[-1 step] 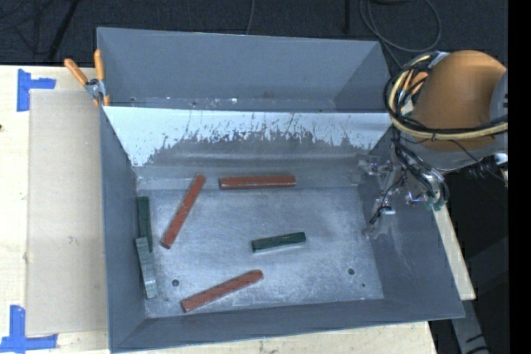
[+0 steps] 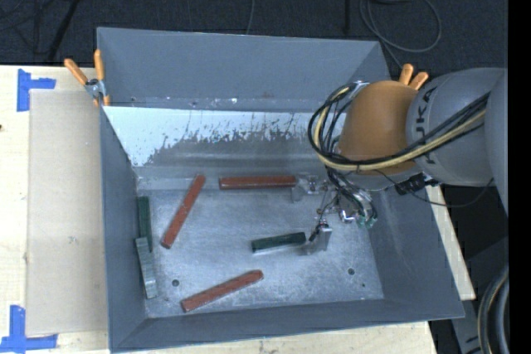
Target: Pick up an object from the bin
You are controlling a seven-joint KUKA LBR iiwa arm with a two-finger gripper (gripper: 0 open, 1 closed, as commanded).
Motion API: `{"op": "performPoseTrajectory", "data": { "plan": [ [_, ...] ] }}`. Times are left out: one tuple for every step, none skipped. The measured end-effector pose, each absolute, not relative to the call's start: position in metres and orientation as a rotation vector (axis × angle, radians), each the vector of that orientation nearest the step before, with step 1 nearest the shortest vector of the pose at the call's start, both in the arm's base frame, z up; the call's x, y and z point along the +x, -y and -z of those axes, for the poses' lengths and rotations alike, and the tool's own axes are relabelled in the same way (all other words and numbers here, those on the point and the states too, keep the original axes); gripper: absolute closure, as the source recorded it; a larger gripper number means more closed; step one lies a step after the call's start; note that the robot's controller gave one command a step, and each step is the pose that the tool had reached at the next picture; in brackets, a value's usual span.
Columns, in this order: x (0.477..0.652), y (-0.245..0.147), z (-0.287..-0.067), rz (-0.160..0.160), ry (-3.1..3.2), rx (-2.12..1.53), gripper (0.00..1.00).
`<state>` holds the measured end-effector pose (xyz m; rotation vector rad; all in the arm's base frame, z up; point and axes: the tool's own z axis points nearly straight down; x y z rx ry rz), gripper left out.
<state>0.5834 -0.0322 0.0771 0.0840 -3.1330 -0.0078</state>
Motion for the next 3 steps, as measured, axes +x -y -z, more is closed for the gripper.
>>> {"op": "performPoseTrajectory", "data": {
  "plan": [
    [0.551, -0.005, -0.068, 0.005, 3.134, 0.082, 0.00],
    [0.553, -0.002, -0.070, 0.001, 3.139, 0.081, 1.00],
    [0.581, 0.010, -0.246, -0.002, 3.123, 0.416, 1.00]
  ]
}}
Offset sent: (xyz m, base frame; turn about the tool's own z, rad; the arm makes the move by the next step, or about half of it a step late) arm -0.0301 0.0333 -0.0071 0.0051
